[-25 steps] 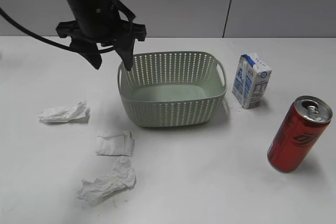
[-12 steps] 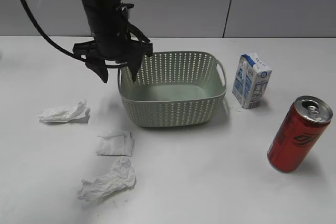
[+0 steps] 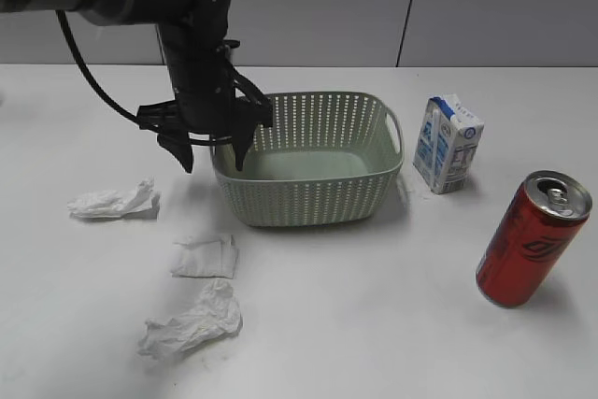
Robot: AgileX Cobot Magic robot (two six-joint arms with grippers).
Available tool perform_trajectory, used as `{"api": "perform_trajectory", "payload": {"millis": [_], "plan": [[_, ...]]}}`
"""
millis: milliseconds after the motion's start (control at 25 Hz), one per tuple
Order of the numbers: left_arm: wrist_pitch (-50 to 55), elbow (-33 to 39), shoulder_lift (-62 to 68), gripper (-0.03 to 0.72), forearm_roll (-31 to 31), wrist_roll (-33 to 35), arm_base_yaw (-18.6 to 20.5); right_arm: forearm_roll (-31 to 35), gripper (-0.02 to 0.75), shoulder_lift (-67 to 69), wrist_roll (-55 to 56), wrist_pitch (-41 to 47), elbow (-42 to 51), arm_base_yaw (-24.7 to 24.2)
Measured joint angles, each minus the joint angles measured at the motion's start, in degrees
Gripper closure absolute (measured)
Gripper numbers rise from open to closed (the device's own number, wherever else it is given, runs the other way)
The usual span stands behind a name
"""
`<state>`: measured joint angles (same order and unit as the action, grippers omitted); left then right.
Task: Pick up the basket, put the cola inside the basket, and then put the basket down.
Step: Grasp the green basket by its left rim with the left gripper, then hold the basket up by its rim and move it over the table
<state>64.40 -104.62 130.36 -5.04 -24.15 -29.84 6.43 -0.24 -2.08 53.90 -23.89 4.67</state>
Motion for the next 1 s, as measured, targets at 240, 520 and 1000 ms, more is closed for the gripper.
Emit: {"api": "perform_trajectory", "payload": {"millis": [240,520,1000], "plan": [[-0.2,0.0,0.0,0.319,-0.4,-0.2,0.0,0.0,0.145,0.0,0.0,0.0,0.0,0.0],[-0.4,0.0,0.0,0.631,-2.9,-0.3,0.0,0.0,0.145,0.0,0.1,0.0,0.0,0.0],[4.2,0.0,-5.2,0.686,-4.1,-0.3,0.8,0.0,0.145,0.0,0.1,0.1,0.0,0.0]]}}
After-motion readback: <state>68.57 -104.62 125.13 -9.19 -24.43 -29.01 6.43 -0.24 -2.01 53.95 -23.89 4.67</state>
